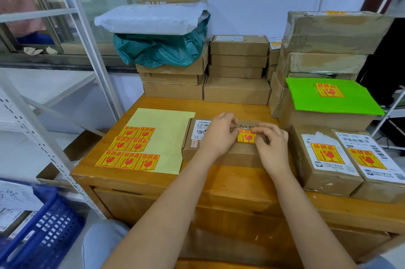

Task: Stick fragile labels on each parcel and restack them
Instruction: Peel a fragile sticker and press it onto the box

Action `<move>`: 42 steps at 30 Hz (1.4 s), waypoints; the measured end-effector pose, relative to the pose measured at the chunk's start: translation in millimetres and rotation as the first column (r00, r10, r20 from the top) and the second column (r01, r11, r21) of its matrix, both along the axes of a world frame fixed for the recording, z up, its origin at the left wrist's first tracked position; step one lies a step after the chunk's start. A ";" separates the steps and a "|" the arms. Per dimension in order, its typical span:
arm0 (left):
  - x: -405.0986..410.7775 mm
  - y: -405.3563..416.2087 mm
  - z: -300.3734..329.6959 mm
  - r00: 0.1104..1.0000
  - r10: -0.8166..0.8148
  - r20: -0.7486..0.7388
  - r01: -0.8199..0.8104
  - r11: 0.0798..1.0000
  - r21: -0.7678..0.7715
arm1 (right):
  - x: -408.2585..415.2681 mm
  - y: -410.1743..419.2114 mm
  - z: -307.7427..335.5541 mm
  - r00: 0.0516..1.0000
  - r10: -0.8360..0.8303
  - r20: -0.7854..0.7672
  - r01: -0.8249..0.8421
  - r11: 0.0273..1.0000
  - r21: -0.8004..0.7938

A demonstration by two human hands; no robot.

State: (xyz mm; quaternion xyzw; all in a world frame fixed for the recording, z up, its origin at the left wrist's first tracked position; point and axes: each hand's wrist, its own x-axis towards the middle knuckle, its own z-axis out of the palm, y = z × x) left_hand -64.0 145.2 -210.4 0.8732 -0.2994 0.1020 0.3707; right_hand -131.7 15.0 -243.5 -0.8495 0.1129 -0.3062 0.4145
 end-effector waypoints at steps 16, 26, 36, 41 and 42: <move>-2.1 2.4 2.0 0.994 -0.076 -0.077 0.079 0.996 0.036 | 0.1 -1.7 1.7 0.999 0.048 -0.025 -0.044 0.992 0.115; 2.3 4.9 5.7 0.982 -0.103 -0.157 0.125 0.982 0.141 | -5.6 -0.4 7.5 0.989 0.105 -0.100 -0.091 0.986 0.141; 4.0 7.0 6.7 0.960 -0.121 -0.252 0.124 0.992 -0.004 | -4.0 -0.6 6.7 0.993 0.100 -0.069 -0.086 0.979 0.184; 1.5 6.4 7.4 0.971 -0.097 -0.219 0.112 0.992 0.058 | -3.9 -0.5 6.8 0.994 0.085 -0.076 -0.072 0.984 0.160; 1.2 6.2 7.7 0.974 -0.093 -0.208 0.113 0.990 0.084 | -4.2 -0.1 7.0 0.993 0.090 -0.080 -0.077 0.985 0.153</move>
